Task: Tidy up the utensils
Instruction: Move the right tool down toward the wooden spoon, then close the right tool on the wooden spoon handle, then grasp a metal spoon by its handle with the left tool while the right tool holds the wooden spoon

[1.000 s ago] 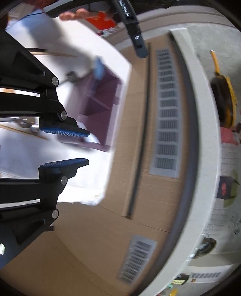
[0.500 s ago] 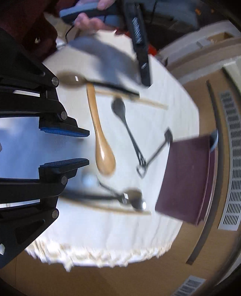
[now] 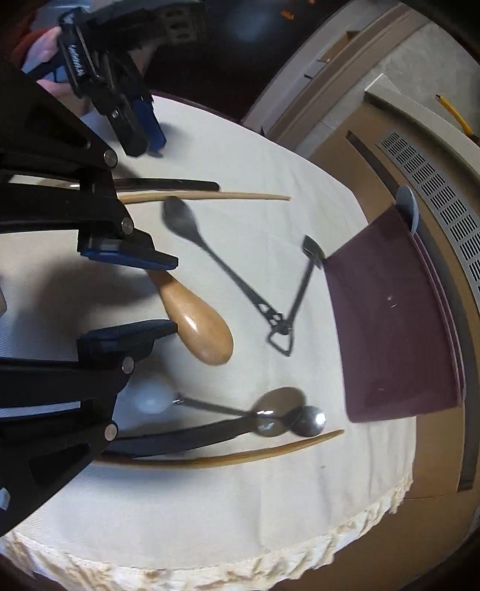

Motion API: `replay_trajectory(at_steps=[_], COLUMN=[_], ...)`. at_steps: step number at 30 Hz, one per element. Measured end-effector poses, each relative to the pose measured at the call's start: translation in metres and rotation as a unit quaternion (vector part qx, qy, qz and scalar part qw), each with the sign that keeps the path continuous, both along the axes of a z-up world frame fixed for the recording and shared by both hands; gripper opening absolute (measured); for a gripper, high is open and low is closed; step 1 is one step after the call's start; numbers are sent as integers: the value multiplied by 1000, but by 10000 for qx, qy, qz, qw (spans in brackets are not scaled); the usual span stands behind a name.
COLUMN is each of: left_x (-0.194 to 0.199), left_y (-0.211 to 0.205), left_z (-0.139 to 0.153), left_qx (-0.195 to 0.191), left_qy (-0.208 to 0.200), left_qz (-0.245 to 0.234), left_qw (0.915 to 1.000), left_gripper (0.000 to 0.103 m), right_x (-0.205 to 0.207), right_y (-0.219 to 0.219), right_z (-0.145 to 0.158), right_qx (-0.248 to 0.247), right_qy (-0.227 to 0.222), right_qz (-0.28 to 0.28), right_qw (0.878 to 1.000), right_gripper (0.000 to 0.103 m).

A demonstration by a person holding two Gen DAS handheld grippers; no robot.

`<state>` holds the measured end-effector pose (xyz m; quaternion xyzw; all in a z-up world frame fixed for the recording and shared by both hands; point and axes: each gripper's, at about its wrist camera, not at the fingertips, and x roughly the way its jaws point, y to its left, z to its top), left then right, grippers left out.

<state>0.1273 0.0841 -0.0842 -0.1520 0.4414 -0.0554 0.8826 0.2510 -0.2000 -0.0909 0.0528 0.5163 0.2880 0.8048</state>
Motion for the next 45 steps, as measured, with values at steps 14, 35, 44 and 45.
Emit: replay_trajectory(at_steps=[14, 35, 44, 45], left_x=[23, 22, 8, 6], left_y=[28, -25, -56, -55], left_z=[2, -6, -5, -5], left_qx=[-5, 11, 819, 851], left_qy=[-221, 403, 469, 479], left_qz=[291, -359, -536, -521], left_qw=[9993, 9985, 9941, 9939], left_gripper=[53, 38, 37, 37], right_x=[7, -25, -29, -30], right_y=[72, -18, -50, -52], right_z=[-2, 50, 43, 43], right_qx=[-1387, -1373, -1089, -1063], right_qy=[-1086, -2073, -1929, -1923], right_qz=[183, -41, -334, -337], right_qw=[9842, 9686, 9746, 9750], right_gripper=[65, 22, 22, 22])
